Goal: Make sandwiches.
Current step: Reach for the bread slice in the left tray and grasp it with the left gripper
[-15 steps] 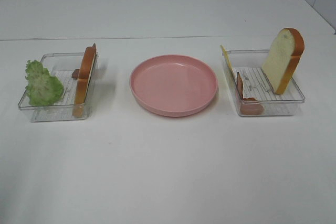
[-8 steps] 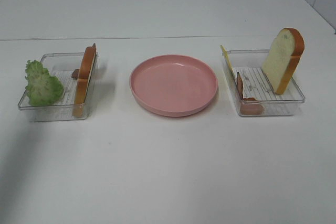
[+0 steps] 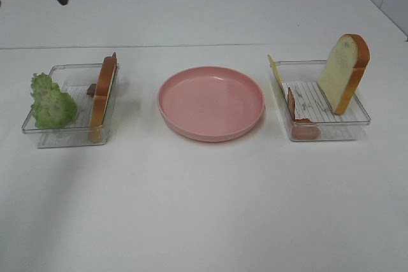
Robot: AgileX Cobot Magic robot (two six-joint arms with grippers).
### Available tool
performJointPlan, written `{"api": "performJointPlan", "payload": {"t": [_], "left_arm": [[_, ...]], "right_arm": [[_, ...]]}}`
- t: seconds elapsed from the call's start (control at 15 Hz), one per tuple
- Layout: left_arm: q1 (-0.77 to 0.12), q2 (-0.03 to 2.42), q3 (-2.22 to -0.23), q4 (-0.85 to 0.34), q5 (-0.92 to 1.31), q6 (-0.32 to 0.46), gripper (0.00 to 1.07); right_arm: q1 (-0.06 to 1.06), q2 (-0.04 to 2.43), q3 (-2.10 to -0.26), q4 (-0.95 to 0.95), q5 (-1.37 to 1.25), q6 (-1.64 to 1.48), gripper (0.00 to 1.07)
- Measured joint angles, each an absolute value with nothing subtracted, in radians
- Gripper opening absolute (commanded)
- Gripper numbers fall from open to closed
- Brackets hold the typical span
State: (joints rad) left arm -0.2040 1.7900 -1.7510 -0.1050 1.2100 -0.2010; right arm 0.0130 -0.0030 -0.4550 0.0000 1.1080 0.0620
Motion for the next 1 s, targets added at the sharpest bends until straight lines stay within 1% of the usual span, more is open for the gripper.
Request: {"api": "performJointPlan", "payload": {"t": [0.07,0.2,0.27,0.33,0.6,0.67,1.0], "left_arm": [[-0.223,1.808,-1.768,-0.091,1.210,-0.211,0.91],[-0.303,1.886,-1.825,-0.025,1.210,-0.249,0.91],[-0.319,1.899,-1.834,-0.016,1.210,-0.259,0.91],[-0.355,1.953,-1.859,0.008,1.212,-0.287,0.91],[-0.361,2.026,-1.864,0.015,1.214,-0.295,0.91],[-0.361,2.072,-1.864,0.015,1.215,-0.291,0.91],[-0.361,2.144,-1.864,0.015,1.208,-0.279,0.91]], "right_arm": [[0.013,-0.003,-0.455,0.000,1.108,0.062,0.98],[0.013,-0.003,-0.455,0.000,1.108,0.062,0.98],[0.013,-0.003,-0.455,0.000,1.108,0.062,0.98],[0.013,-0.003,-0.455,0.000,1.108,0.062,0.98],[0.013,-0.003,-0.455,0.000,1.108,0.062,0.98],[0.013,-0.003,-0.455,0.000,1.108,0.062,0.98],[0.013,-0.003,-0.455,0.000,1.108,0.062,0.98]]}}
